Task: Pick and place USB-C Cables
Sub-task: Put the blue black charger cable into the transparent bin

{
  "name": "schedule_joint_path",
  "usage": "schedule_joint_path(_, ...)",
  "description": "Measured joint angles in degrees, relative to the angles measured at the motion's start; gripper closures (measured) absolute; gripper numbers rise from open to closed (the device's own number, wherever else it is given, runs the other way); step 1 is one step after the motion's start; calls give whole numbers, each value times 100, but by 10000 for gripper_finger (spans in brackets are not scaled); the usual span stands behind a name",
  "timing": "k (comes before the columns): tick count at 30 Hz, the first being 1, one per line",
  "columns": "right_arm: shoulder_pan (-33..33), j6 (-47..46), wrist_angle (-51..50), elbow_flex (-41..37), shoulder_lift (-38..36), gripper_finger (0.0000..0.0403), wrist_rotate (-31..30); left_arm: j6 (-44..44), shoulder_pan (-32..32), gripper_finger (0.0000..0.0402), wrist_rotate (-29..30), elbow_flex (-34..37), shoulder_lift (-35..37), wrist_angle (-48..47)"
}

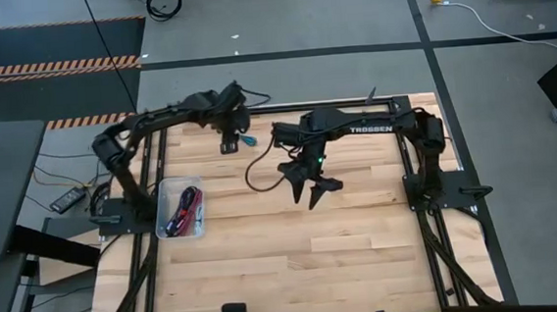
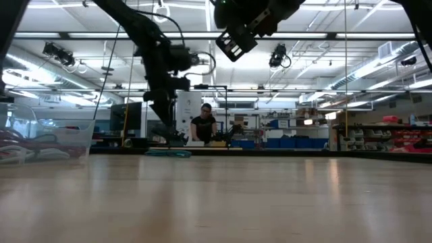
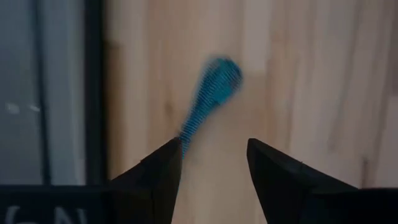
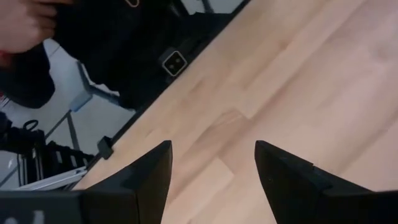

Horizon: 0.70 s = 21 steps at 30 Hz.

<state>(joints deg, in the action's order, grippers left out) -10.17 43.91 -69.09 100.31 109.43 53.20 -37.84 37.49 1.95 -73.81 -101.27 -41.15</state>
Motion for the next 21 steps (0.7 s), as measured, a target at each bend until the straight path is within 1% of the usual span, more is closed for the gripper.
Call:
schedule_joint_path(4, 206, 23, -10, 0, 0, 168, 45, -84, -41, 211, 51, -403, -601, -766)
schedule_joint_path(6, 308, 97, 51, -48, 0, 168, 57, -95, -42, 208, 271, -482, -812, -892)
schedule_joint_path(10, 485, 283, 151, -261, 7, 168, 67, -343, -43, 202, 820, -501, -943, -697)
schedule_joint_path(16, 591, 259, 483, -690, 9, 168, 69, -523, -53, 182, 874, -506, -943, -169)
schedule_joint_path(21, 583, -165, 1068, -1023, 11, 168, 76, -689, -114, 163, 875, -506, -945, 116)
